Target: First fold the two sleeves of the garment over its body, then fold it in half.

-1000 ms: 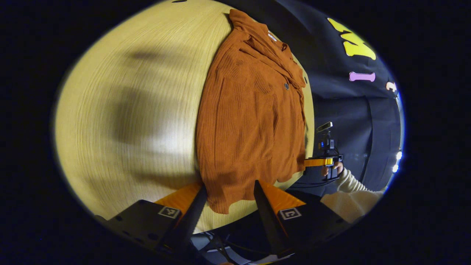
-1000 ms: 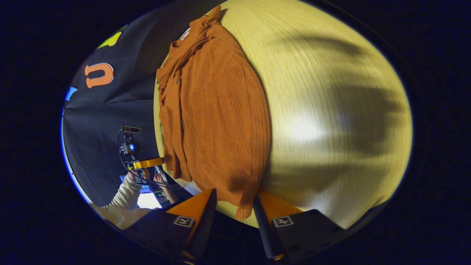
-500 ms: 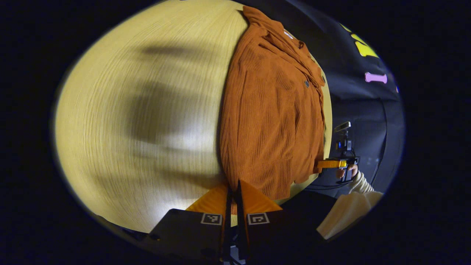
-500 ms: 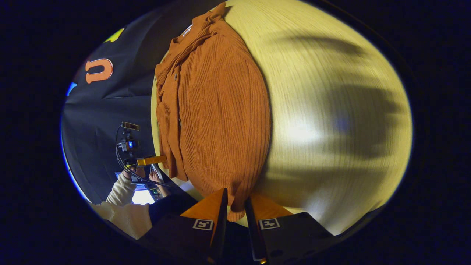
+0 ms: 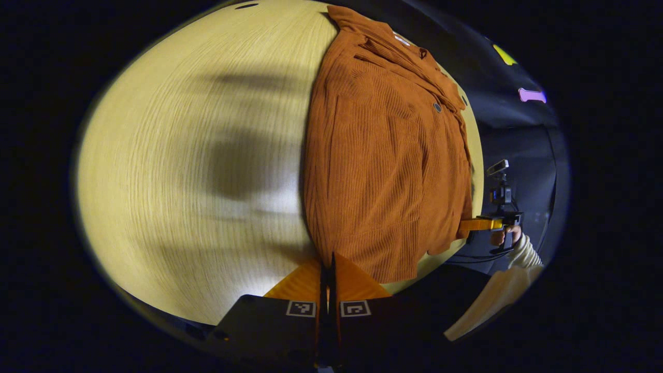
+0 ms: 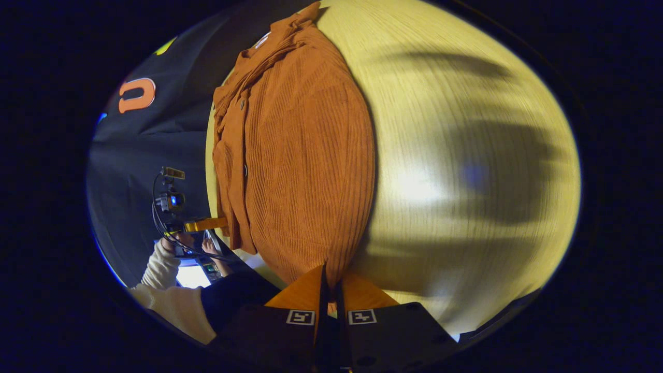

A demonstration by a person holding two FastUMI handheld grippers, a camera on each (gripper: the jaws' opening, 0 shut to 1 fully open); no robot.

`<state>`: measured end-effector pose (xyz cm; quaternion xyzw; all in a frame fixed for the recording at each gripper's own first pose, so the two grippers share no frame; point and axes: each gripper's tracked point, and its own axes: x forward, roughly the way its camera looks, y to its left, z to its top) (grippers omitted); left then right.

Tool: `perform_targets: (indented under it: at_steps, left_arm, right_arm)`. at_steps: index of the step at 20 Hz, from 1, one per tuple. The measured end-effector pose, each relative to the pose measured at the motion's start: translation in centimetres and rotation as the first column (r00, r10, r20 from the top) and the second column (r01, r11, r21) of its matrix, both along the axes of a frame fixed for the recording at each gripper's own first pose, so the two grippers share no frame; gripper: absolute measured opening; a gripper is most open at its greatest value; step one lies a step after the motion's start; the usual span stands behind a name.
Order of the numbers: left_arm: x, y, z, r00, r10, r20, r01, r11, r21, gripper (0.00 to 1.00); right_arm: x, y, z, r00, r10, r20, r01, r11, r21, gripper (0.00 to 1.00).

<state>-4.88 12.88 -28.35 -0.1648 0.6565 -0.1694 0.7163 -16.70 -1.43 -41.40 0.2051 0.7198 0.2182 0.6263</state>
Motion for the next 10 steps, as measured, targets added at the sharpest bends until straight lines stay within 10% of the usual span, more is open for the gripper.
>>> perform_targets:
  at_steps: [10]
  left_arm:
    - [4.3, -2.3, 6.8, 0.986, -0.085, 0.144, 0.065, 0.988, 0.142, 0.03]
  right_arm:
    - [1.9, 1.6, 7.3, 0.99, -0.014, 0.143, 0.002, 0.997, 0.082, 0.0]
